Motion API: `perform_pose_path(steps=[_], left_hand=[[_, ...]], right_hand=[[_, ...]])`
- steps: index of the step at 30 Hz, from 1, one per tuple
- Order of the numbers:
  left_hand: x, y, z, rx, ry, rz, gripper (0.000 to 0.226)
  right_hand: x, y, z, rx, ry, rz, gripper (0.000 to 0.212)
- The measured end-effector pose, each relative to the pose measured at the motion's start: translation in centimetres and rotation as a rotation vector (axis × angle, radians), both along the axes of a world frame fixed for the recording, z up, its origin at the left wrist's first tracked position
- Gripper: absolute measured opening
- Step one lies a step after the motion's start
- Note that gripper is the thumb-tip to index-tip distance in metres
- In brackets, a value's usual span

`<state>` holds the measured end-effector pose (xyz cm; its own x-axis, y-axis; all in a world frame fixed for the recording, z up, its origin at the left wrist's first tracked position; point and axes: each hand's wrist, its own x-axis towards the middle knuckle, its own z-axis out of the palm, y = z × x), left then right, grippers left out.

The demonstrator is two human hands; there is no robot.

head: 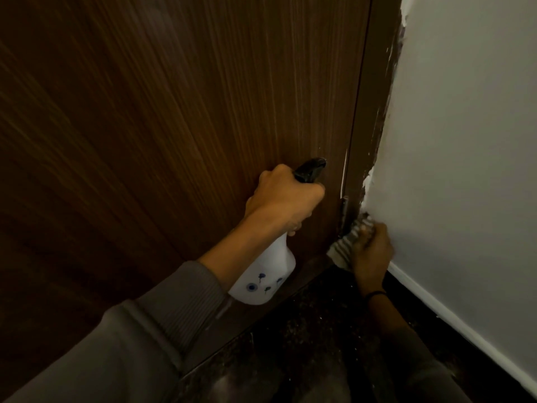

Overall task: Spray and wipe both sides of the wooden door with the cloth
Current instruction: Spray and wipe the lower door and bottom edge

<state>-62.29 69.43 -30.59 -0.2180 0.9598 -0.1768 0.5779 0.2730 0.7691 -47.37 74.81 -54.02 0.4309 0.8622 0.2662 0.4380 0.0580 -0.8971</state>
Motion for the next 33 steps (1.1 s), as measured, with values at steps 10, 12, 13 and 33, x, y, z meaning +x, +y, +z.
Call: perform_pose_path(steps=[10, 12, 13, 33], left_hand=[[0.0, -0.3, -0.1, -0.007, 0.014, -0.007, 0.023], [-0.1, -0.4, -0.1, -0.009, 0.026, -0.009, 0.023], [-0.1, -0.4, -0.1, -0.013, 0.031, -0.008, 0.023], [-0.2, -0.1, -0.4, -0.014, 0.009, -0.011, 0.022]], right_hand=[[-2.8, 1.7, 2.8, 0.340, -0.002, 0.129, 0.040], [-3.1, 1.8, 2.0, 0.330, -0.009, 0.111, 0.043], [-3.2, 1.7, 2.0, 0.330, -0.007, 0.101, 0.042], [-0.9, 0.5, 1.2, 0.019, 0.092, 0.035, 0.029]])
